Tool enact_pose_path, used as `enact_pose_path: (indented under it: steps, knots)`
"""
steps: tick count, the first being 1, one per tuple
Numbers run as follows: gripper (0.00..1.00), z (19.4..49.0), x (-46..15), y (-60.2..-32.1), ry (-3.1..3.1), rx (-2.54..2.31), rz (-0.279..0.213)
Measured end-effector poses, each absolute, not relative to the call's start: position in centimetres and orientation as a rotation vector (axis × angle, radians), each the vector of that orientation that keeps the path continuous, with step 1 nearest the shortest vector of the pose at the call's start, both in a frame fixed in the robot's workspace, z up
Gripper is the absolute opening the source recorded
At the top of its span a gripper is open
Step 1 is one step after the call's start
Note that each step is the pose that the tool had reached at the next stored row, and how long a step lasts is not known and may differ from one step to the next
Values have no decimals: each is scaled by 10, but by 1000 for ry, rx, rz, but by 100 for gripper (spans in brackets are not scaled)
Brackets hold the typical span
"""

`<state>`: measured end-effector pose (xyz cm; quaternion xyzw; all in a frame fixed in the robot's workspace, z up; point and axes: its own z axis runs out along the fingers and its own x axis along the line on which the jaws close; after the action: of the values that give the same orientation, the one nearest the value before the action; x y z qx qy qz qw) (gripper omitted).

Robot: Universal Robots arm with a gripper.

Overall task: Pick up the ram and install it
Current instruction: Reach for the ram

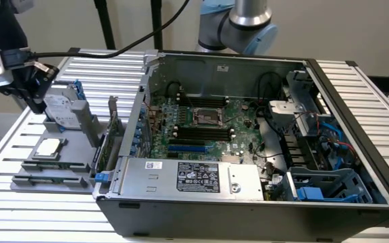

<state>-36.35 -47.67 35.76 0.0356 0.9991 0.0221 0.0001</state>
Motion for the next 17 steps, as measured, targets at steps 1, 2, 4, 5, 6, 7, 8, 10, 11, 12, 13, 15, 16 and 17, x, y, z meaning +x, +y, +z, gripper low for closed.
enact_pose_path:
  steps: [1, 2, 4, 5, 6, 7, 8, 10, 11, 12, 13, 15, 16, 17]
  knots:
    - [11, 357, -364, -480, 3140, 112, 69]
    - [11, 357, -365, -483, 3142, 112, 69]
    - [11, 356, -366, -489, 3145, 112, 69]
    - [11, 356, -367, -492, 3147, 112, 69]
    - [11, 356, -367, -495, 3148, 113, 68]
    - [11, 355, -368, -497, 3150, 113, 68]
    - [11, 355, -368, -500, 3152, 113, 67]
    - [11, 355, -368, -506, 3155, 113, 64]
    - [11, 355, -369, -508, 3157, 113, 62]
    - [11, 355, -369, -511, 3158, 113, 60]
    - [11, 355, -369, -512, 3160, 113, 58]
    - [11, 355, -369, -513, 3163, 114, 56]
    - [11, 355, -369, -513, 3164, 114, 56]
    - [11, 355, -369, -513, 3164, 114, 56]
